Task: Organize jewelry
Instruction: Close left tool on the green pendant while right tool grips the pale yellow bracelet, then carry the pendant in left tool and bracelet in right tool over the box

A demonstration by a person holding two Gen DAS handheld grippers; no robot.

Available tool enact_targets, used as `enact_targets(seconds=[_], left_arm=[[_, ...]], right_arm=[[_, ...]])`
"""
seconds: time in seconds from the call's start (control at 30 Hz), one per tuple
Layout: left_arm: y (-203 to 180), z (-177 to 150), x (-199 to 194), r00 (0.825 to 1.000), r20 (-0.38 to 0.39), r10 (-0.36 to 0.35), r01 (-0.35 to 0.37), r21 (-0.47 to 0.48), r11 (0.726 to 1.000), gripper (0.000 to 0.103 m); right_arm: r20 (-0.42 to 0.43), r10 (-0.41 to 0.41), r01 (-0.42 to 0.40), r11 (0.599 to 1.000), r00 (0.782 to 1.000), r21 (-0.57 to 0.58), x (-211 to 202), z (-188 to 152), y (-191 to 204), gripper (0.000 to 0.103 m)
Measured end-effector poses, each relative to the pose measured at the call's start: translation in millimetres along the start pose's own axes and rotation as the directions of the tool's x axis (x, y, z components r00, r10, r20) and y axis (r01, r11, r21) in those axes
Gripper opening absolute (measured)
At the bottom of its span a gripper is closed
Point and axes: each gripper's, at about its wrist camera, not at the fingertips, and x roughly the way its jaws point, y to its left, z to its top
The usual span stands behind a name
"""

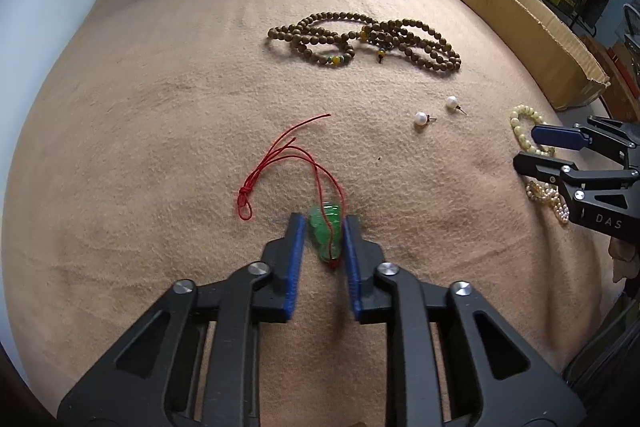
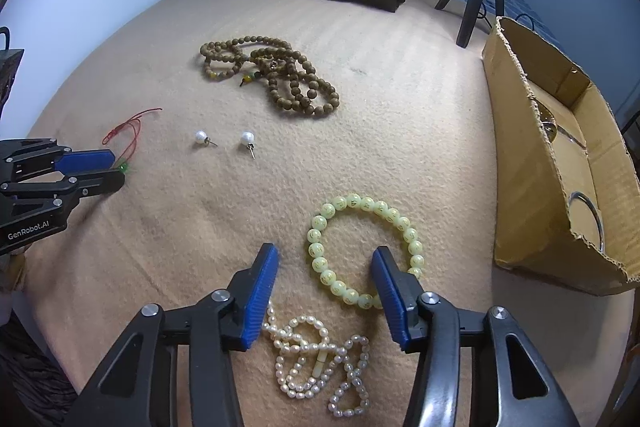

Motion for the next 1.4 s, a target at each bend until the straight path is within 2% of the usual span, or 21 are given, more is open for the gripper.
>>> enact_targets(seconds=[0.27,0.43,0.53,1.0,1.4], left_arm=[[2.2,1.2,0.0,1.000,0.003,-0.007,0.008,-0.017,1.000,0.014],[4.4,3.4,-4.4,1.000,0.013,-0.004,0.005,-0.034,0.999,0.014],[6.0,6.0,-9.9,1.000,0.029,-0.009,0.010,-0.046,0.999,0.014],[12.6,18.3,-38.7,0.994,0.106,-0.025,0.035,-0.091,0.995,0.014],[6.1,33.2,-66.2,0.982,0.180,-0.057,0.074,-0.089,0.993,0.014]], right_arm=[[0.000,0.032,-0.032,0.999,0.999,0.004,0.8,2.1,0.1,0.021],[0.000,0.033,-0.033,0.999,0.999,0.007,-0.4,3.6,-0.1,0.009],[0.006,0.039,-0.039,0.999,0.999,0.009,-3.3,5.5,-0.7,0.006],[0.109,0.057,-0.068,0.993,0.992,0.101,-36.7,14.0,-20.6,0.005],[0.214,0.075,-0.108,0.984,0.974,0.145,-72.0,23.6,-29.9,0.005]])
